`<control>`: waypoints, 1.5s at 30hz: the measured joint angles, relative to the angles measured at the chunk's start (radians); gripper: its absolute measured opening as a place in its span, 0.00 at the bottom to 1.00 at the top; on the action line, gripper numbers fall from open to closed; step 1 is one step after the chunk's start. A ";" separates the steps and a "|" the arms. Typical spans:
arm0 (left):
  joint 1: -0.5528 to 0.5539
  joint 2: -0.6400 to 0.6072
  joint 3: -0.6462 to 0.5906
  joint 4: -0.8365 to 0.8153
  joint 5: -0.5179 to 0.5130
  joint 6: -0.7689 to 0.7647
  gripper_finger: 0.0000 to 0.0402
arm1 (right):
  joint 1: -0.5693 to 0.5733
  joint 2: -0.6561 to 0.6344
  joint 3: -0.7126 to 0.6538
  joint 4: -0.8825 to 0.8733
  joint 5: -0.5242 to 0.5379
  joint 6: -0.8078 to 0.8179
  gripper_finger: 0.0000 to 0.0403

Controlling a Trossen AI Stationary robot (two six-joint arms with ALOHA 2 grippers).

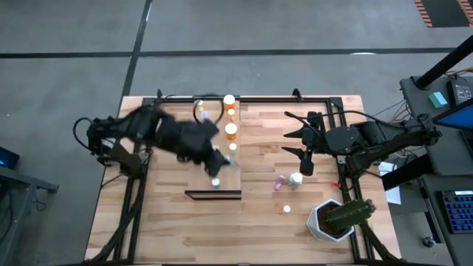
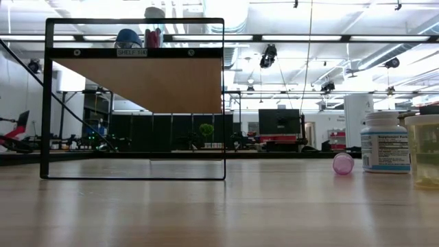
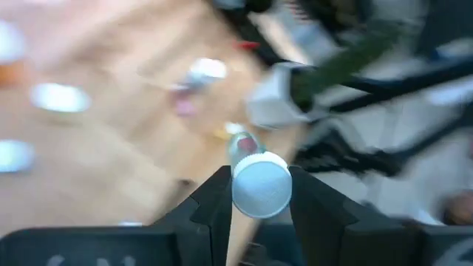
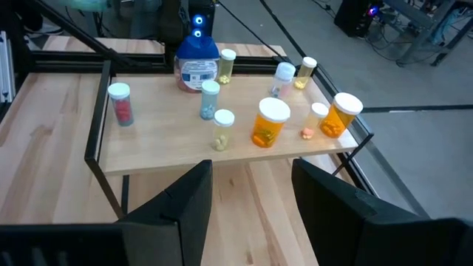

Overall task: Pick and place medicine bottles onto shelf by color
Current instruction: Put the blue pill bottle on the shelf

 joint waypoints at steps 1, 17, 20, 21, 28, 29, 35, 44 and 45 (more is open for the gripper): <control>0.030 -0.005 0.000 -0.044 -0.003 0.018 0.24 | 0.000 0.000 0.000 0.000 0.004 0.006 0.44; 0.433 -0.003 -0.075 -0.337 -0.020 0.370 0.24 | -0.003 0.000 0.000 0.013 0.094 0.040 0.44; 0.458 0.019 -0.095 -0.339 -0.019 0.422 0.24 | -0.011 0.004 0.000 0.017 0.113 0.043 0.44; 0.464 0.021 -0.108 -0.340 -0.018 0.435 0.24 | -0.015 0.005 0.000 0.017 0.113 0.043 0.44; 0.472 0.042 -0.228 -0.343 -0.020 0.483 0.24 | -0.045 0.025 0.000 0.016 0.114 0.066 0.44; 0.472 0.041 -0.244 -0.343 -0.022 0.491 0.24 | -0.049 0.029 0.000 0.016 0.114 0.066 0.44; 0.472 0.039 -0.333 -0.342 -0.044 0.488 0.24 | -0.063 0.057 0.000 0.016 0.113 0.065 0.44; 0.464 0.034 -0.379 -0.332 -0.053 0.379 0.24 | -0.064 0.089 0.000 0.016 0.112 0.066 0.44; 0.464 0.034 -0.384 -0.332 -0.053 0.367 0.24 | -0.064 0.090 0.000 0.017 0.112 0.066 0.44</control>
